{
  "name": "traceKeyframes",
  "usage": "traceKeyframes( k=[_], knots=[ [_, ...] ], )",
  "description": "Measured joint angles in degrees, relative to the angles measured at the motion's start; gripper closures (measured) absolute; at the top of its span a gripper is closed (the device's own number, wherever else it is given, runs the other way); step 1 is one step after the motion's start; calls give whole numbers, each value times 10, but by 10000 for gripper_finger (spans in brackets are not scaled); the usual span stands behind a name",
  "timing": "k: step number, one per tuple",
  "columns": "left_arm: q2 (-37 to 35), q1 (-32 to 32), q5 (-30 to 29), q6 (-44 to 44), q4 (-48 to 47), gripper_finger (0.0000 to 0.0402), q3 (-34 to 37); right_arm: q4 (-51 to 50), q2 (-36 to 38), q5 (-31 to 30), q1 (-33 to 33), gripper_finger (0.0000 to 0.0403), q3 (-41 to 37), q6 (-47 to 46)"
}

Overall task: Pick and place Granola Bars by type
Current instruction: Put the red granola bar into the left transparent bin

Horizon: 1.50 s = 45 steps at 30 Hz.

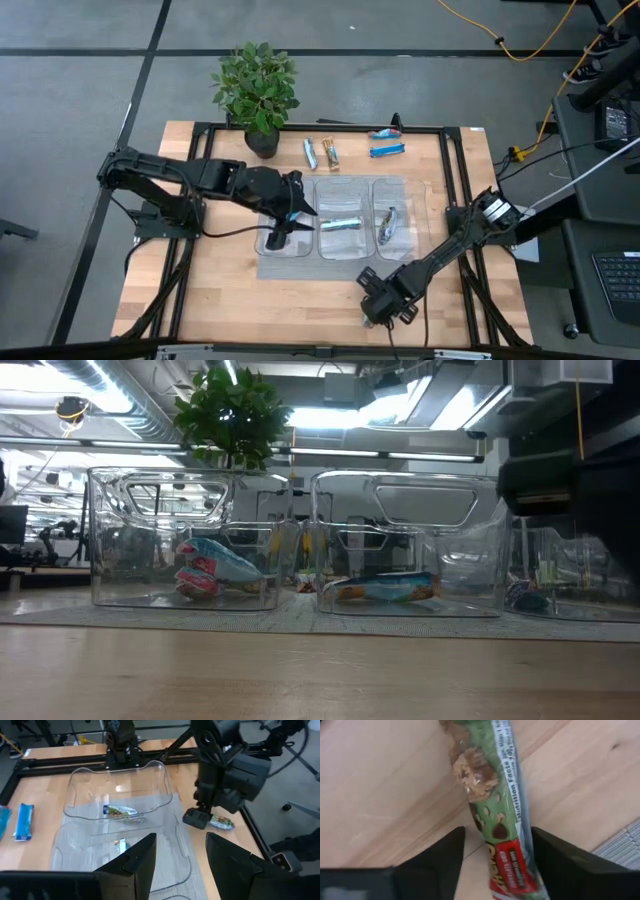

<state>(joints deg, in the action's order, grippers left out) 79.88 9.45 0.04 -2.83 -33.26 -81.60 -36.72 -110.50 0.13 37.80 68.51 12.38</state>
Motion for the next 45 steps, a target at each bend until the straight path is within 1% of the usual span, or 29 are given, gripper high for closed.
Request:
traceKeyframes(
  k=[6, 9, 11, 12, 17, 20, 23, 25, 27, 31, 34, 38, 42, 45],
  knots=[
    [0, 7, -5, 0, 0, 238, 0, -9, 18, -12, -2, 291, -1, -1],
    [0, 7, -5, -6, 0, 238, 0, -34, 18, -9, 0, 343, 11, -1],
    [0, 7, -5, -9, 0, 238, 0, -52, 18, -6, 0, 370, 26, -1],
    [0, 7, -5, -9, 0, 238, 0, -63, 19, -6, -1, 376, 33, -1],
    [0, 7, -4, -9, 0, 238, 0, -125, 19, -7, -1, 378, 70, -1],
    [0, 7, -5, -9, 0, 238, 0, -166, 19, -7, 0, 365, 83, -1],
    [0, 7, -5, -9, -1, 238, 0, -186, 21, -7, 0, 363, 92, -13],
    [0, 7, -4, -9, -1, 238, 0, -193, 28, -7, 1, 373, 95, -19],
    [0, 7, -4, -9, -2, 238, 0, -191, 40, -7, 5, 382, 95, -31],
    [0, 7, -4, -9, -9, 238, 0, -189, 73, -9, 14, 382, 95, -68],
    [0, 7, -4, -9, -16, 238, 0, -189, 104, -36, 22, 378, 95, -111],
    [0, 7, -4, -9, -17, 238, 0, -191, 148, -93, 32, 367, 95, -173],
    [0, 7, -4, -9, -17, 238, 0, -202, 195, -137, 33, 382, 95, -229],
    [0, 8, -3, -9, -17, 238, 0, -212, 232, -173, 33, 384, 95, -258]
  ],
)
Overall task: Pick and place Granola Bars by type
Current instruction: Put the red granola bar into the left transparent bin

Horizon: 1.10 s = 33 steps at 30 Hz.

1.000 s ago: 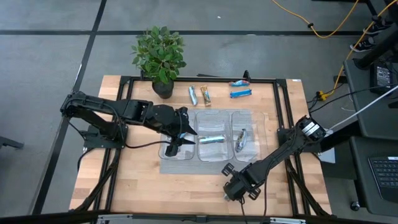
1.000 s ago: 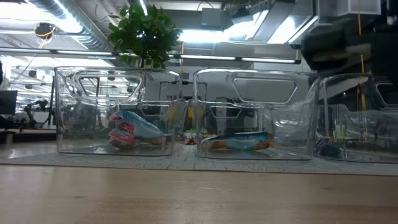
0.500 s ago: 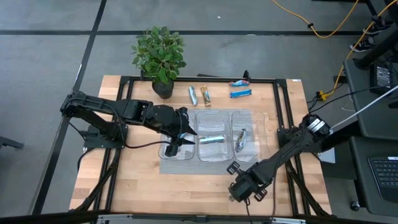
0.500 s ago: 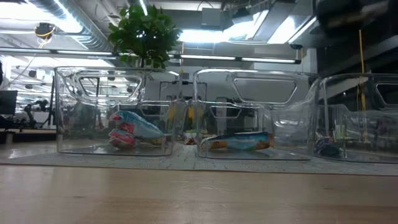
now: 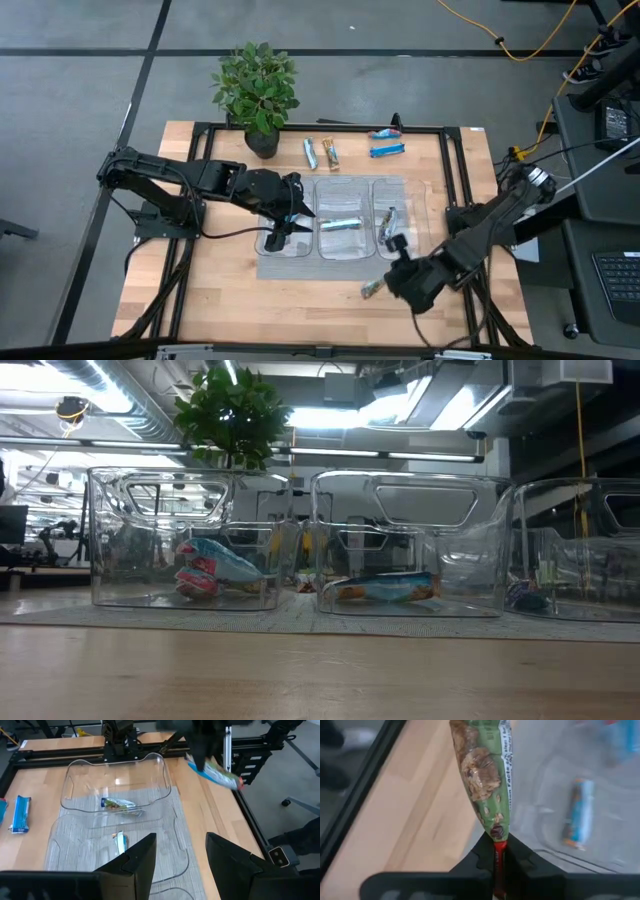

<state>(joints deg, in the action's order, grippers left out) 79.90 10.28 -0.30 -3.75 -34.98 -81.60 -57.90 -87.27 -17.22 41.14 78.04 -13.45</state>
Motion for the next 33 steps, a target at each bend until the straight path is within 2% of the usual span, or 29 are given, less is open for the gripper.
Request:
traceKeyframes(
  k=[5, 9, 16, 24, 28, 33],
  knots=[
    [0, 9, 0, 0, 0, 238, 0, -21, 55, -68, 0, 371, 0, -29],
    [0, 17, 0, 0, 0, 238, 0, -41, 96, -97, -6, 369, 0, -29],
    [0, 22, -15, -2, 1, 238, 0, -49, 165, -98, -45, 385, 0, 9],
    [-1, 22, -76, -5, 14, 238, 0, -45, 230, -97, -117, 369, 0, 122],
    [-1, 22, -98, -10, 28, 238, 0, -44, 256, -74, -157, 386, 0, 176],
    [-1, 22, -116, -11, 56, 238, 0, -24, 280, -37, -207, 381, 0, 226]
  ],
)
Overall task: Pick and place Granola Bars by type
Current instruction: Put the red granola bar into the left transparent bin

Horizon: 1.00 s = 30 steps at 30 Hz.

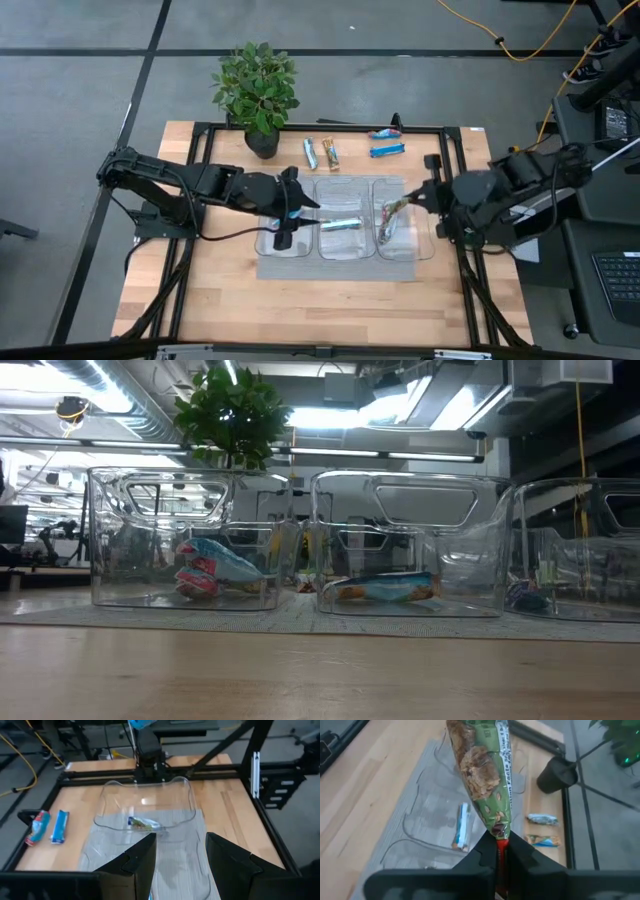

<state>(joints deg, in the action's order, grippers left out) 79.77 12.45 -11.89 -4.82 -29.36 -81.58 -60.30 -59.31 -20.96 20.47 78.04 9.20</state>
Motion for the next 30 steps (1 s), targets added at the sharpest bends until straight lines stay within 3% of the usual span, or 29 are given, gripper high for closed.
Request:
traceKeyframes(
  k=[4, 13, 17, 30],
  knots=[
    [0, 0, -17, -2, 22, 238, 0, 27, 9, 27, -35, 367, 0, 45],
    [0, 0, -45, 0, 60, 238, 0, 108, 8, 132, -113, 386, 0, 137],
    [0, 0, -50, 2, 69, 238, 0, 142, 2, 169, -144, 371, 0, 156],
    [0, 3, -51, 158, 190, 238, 0, 281, -64, 288, -219, 378, 0, 170]
  ],
)
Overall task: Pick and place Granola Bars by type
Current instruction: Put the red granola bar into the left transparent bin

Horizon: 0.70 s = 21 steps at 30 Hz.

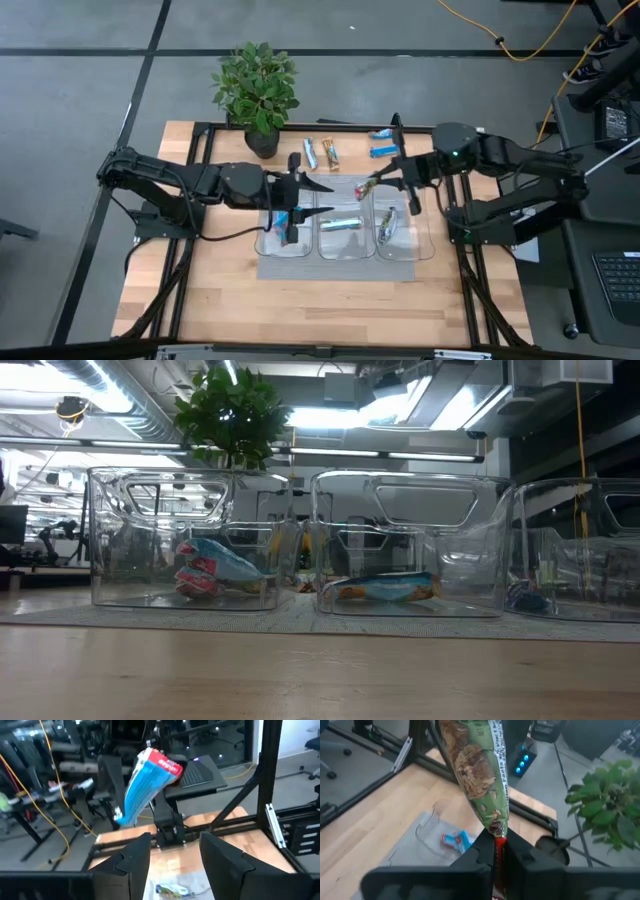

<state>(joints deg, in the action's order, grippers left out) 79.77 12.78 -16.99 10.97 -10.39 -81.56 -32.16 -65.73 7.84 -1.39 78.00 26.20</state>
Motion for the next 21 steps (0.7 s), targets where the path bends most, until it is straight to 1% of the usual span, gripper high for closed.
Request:
traceKeyframes(
  k=[3, 6, 9, 13, 16, 18, 21],
  knots=[
    [0, 0, -13, 17, 5, 237, 0, 30, -20, 24, -9, 370, 0, -1],
    [0, -1, -36, 14, 9, 229, 0, 61, -38, 48, -17, 380, 0, -2],
    [0, -2, -42, 14, 13, 211, 0, 99, -54, 69, -19, 386, 0, -2],
    [0, -6, -42, 14, 28, 180, 0, 151, -72, 75, -19, 385, 0, -4],
    [0, -11, -46, 14, 35, 163, 0, 172, -83, 75, -19, 369, 0, -5],
    [0, -15, -46, 14, 38, 156, 0, 183, -89, 75, -19, 366, 0, -6],
    [0, -21, -46, 14, 52, 156, 0, 190, -94, 83, -19, 378, 0, -6]
  ],
)
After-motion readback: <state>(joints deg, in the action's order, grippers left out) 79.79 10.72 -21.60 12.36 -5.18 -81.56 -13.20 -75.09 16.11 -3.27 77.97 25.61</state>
